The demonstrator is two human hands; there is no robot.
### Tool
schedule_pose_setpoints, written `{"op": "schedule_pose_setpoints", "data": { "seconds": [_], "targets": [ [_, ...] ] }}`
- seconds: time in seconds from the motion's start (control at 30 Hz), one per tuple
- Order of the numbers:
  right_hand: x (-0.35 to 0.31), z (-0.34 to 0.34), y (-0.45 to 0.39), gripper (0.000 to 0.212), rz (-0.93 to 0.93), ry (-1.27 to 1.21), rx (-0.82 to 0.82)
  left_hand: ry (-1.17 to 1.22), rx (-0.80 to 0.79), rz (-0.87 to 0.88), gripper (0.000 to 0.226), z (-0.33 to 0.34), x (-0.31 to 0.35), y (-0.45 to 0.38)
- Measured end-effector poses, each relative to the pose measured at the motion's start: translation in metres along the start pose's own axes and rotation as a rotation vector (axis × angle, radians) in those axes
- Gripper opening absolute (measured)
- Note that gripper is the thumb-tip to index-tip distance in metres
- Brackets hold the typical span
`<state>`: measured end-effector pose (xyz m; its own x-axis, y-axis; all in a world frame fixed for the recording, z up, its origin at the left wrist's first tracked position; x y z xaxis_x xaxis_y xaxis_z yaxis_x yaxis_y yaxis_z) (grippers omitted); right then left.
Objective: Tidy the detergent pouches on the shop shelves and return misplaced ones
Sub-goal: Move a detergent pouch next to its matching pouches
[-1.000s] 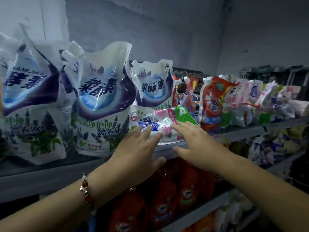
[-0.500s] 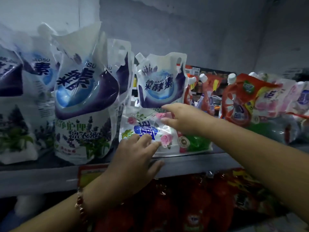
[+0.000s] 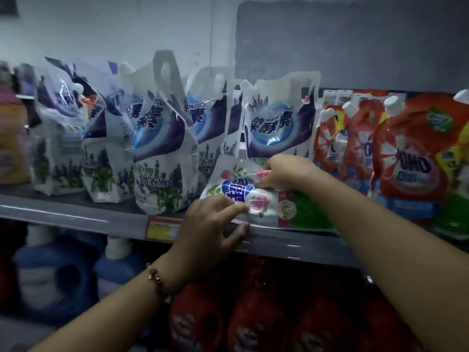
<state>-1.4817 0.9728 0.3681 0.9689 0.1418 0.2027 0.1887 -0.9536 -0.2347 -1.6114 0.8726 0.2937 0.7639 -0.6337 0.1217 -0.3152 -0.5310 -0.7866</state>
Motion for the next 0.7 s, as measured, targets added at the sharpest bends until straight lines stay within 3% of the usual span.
{"op": "schedule_pose_setpoints", "data": {
  "seconds": [0.2,0.43,0.6,0.7],
  "targets": [
    [0.002,-0.003,0.007,0.042,-0.029,-0.034,0.156,0.005,0.037,0.001,0.039,-0.001,0.0,0.004],
    [0.015,-0.012,0.023,0.032,-0.001,-0.278,0.246,-0.139,0.087,-0.074,0.043,-0.005,0.019,0.012],
    [0.029,-0.019,0.031,0.026,0.04,-0.512,0.319,-0.247,0.133,-0.288,0.051,-0.011,0.027,0.029],
    [0.04,-0.029,0.039,0.026,0.043,-0.619,0.366,-0.196,0.084,-0.377,0.061,-0.01,0.027,0.027]
  ]
}}
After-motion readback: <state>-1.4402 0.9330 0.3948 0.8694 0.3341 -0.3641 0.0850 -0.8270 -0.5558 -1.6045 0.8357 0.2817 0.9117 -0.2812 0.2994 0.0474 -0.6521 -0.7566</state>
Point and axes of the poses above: each hand's wrist, its own y-axis away from the middle knuckle, its own z-axis out of the palm, x = y × z, the point moved 10 cm from there along -y, towards the middle knuckle, and after that the axes turned 8 degrees about y, right-handed, at the moved point
